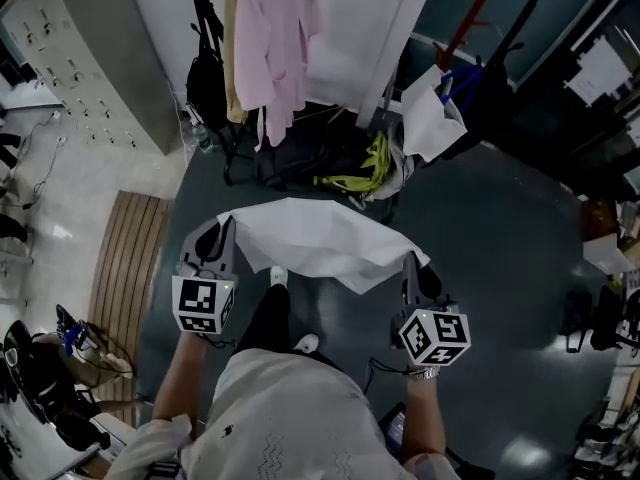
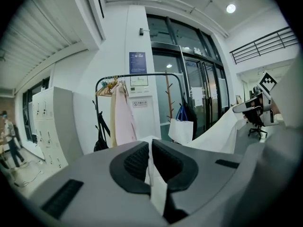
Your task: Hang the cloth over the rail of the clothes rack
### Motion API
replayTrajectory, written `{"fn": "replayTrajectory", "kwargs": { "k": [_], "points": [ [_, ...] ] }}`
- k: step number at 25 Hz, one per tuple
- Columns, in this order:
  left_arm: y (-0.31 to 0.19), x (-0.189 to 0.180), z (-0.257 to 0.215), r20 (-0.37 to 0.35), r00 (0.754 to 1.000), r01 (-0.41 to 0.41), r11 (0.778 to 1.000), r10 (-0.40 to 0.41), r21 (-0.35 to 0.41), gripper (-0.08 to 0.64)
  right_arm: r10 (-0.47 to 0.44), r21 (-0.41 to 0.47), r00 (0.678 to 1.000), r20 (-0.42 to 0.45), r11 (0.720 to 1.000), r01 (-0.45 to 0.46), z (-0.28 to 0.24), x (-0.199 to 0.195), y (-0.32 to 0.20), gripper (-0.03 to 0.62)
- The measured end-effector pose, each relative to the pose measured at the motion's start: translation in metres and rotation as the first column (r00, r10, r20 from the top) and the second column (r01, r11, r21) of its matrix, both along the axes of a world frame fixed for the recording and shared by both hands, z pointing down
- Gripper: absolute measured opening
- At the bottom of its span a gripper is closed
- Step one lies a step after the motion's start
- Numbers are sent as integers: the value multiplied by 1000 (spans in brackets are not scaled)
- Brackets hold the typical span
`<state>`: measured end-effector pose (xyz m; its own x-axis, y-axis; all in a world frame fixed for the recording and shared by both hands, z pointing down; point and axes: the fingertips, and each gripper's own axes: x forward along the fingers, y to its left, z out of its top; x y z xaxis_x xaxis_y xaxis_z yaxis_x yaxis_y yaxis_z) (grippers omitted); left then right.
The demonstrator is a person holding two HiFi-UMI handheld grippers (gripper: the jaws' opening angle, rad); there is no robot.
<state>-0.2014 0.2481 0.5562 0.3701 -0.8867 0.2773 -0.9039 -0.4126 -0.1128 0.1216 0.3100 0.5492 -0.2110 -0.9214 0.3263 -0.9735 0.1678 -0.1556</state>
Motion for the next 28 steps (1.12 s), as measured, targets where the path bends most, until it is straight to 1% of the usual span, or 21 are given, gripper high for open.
{"fn": "replayTrajectory", "kwargs": {
  "k": [3, 7, 11, 14, 16, 19, 23, 25, 26, 28],
  "points": [
    [-70, 10, -3, -15, 999, -30, 999, 30, 33, 17, 39, 5, 999, -21, 999, -39, -5, 13, -58, 18],
    [-169, 29, -9, -26, 995, -91, 995, 92, 40, 17, 110, -4, 994, -27, 994, -110, -13, 21, -134, 18],
    [-252, 48, -25, -21, 987, -156, 986, 157, 59, 17, 165, 24, 985, -55, 986, -164, -34, 30, -203, 18],
    [-307, 51, -31, 5, 987, -161, 984, 161, 76, 17, 211, 47, 977, -35, 977, -209, -42, 39, -246, 18],
    [-336, 52, -32, 16, 987, -158, 984, 157, 77, 17, 220, 47, 975, -36, 975, -218, -43, 43, -268, 18],
    [-376, 57, -33, 42, 986, -166, 984, 163, 67, 17, 207, 32, 977, -54, 978, -206, -41, 51, -306, 18],
    [-429, 74, -32, 73, 982, -177, 984, 176, 12, 17, 162, 14, 984, -73, 987, -162, -40, 67, -365, 18],
    [-452, 87, -41, 80, 981, -178, 984, 177, 7, 17, 92, 4, 992, -92, 996, -92, -47, 73, -395, 18],
    [-463, 95, -50, 87, 981, -175, 984, 173, 17, 17, 49, 7, 994, -101, 999, -48, -54, 76, -411, 18],
    [-488, 112, -74, 113, 982, -161, 985, 154, 62, 17, -20, 31, 993, -118, 999, 24, -75, 87, -444, 18]
  ]
}}
